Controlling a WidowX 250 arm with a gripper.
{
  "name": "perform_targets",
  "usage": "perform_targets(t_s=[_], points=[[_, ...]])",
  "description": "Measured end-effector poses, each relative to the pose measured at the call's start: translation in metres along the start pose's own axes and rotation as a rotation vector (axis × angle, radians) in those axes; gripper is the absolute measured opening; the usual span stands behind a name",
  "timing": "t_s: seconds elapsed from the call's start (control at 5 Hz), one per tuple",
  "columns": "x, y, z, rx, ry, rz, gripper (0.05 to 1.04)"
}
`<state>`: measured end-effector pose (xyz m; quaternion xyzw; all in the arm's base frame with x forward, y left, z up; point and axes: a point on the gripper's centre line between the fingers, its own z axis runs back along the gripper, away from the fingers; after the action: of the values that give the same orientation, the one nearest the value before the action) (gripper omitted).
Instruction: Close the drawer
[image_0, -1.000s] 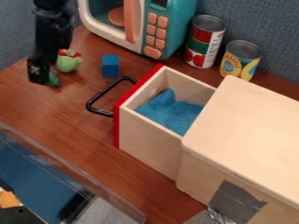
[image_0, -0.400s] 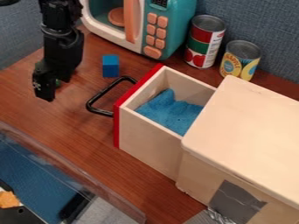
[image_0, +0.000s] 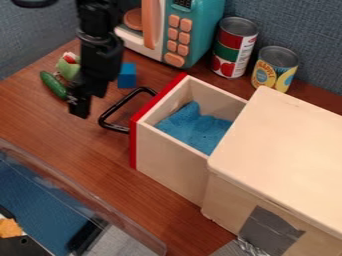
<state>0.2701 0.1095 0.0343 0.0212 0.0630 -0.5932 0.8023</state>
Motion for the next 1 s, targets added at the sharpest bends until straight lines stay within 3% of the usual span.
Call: perform_targets(t_s=[0.4,0.6,0.8,1.0], points=[[0.026,-0.002,-0.024,-0.013,0.052,0.023,1.000],[0.037,-0.011,-0.026,-0.020,0.051,0.015,1.001],[0.059,-0.030,-0.022,-0.059,0.014,-0.026,0.999],[0.078,-0.042,-0.019,-0.062,-0.016,-0.051,0.999]])
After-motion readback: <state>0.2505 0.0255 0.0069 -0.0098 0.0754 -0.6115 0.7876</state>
